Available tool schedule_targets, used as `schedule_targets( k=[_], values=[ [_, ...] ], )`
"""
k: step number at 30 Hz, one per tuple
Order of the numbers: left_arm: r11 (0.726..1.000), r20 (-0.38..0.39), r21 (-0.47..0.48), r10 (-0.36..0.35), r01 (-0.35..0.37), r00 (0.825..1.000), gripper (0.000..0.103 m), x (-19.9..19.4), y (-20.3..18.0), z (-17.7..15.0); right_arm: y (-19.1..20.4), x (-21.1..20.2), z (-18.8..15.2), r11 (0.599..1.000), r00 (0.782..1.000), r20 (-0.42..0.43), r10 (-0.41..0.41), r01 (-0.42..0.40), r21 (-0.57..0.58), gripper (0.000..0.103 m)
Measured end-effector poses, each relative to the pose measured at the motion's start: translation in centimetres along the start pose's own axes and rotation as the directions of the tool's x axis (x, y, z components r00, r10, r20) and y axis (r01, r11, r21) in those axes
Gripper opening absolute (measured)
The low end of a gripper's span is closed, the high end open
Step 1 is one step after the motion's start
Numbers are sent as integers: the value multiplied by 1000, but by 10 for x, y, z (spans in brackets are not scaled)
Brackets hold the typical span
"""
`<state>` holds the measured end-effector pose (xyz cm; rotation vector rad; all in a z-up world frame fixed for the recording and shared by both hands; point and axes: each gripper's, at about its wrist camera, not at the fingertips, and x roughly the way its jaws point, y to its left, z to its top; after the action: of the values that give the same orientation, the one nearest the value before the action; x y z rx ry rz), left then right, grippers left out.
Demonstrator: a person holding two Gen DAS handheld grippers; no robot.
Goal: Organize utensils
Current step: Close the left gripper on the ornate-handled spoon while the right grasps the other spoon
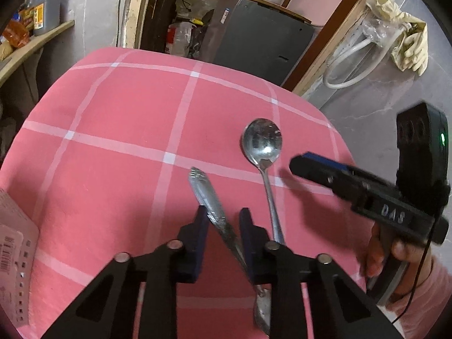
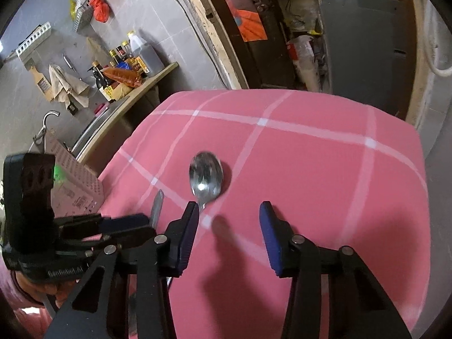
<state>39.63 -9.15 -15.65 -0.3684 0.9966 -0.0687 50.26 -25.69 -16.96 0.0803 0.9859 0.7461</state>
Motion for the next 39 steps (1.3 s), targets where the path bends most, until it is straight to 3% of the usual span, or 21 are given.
schedule_targets(
  k=[2,7,12,16,19,22,27,30,34,36,39],
  values=[
    [1000,0,-17,-7,7,1000,9,0,5,1,1,6,7,1000,1000,-9,14,-14,-8,40],
    [998,-7,-44,-38,38,999,8,0,9,4,5,20,24,999,1000,-12,16,-16,-34,36],
    [995,-15,-71,-76,75,997,8,1,15,3,-4,23,25,999,999,-16,45,-45,4,8],
    [992,-32,-86,-92,89,995,8,4,17,6,1,17,17,998,998,-21,53,-54,-12,3],
    [990,-53,-99,-107,101,993,10,5,16,7,2,9,11,999,999,-27,38,-38,-23,2],
    [989,-84,-85,-130,123,988,23,6,10,12,0,-7,1,1000,999,-35,26,-27,-14,2],
    [997,-154,62,-38,48,987,24,8,-15,15,-11,-31,-22,999,999,-50,17,-15,48,2],
    [993,-157,120,17,2,987,23,9,-25,13,-17,-43,-39,997,999,-53,1,3,79,3],
    [968,-159,231,131,-92,979,22,12,-43,11,-23,-49,-55,990,999,-53,-8,15,137,3],
    [950,-146,281,180,-134,973,15,13,-49,10,-23,-49,-62,988,998,-55,-16,24,151,4],
    [963,-176,258,131,-83,976,14,9,-43,13,-22,-47,-68,983,998,-59,-14,24,180,4]
  ],
)
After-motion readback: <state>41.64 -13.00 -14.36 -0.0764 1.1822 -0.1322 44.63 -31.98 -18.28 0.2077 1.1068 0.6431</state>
